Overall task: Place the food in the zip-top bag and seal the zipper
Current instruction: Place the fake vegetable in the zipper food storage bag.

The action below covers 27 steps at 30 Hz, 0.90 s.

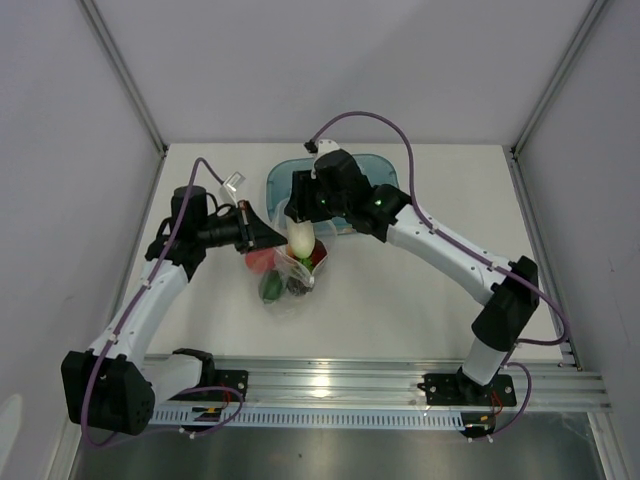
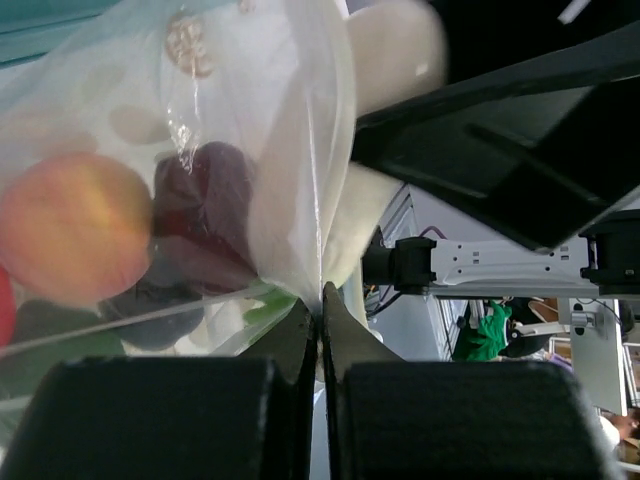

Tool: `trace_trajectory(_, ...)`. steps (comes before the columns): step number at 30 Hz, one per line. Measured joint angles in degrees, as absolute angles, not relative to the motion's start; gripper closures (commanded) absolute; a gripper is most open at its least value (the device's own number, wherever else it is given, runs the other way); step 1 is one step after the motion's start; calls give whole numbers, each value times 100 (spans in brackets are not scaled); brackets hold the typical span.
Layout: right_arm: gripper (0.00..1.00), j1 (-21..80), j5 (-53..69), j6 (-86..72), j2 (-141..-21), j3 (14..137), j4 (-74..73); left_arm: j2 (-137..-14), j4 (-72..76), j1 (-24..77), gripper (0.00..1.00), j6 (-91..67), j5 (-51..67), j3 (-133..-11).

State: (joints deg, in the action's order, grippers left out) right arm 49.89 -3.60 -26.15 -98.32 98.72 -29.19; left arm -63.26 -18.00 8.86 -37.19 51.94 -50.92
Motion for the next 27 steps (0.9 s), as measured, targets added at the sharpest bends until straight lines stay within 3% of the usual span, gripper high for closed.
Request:
trace_trajectory(3,68,5004,-237,-2635,-10020,9872,-2961,-6318,-1710,886,99,-3802,5214,-4984)
trace_trajectory(4,52,5006,-204,-2641,-10073,9872,-2980,-6309,-1688,886,99,-3822,5218,-4939)
trace_trajectory(6,35,5009,-99,-2655,-10127,9870,-3030,-6274,-1684,886,99,-3874,5223,-4866)
trace_trajectory(7,16,5009,-58,-2659,-10127,9870,-3050,-6254,-1682,886,99,-3898,5223,-4845)
trace_trajectory(9,1,5009,10,-2676,-10127,9870,-3063,-6219,-1678,886,99,-3911,5225,-4838)
trace_trajectory(27,1,4587,137,-2582,-9920,9802,-3214,-6145,-1723,886,99,-3811,5151,-4810)
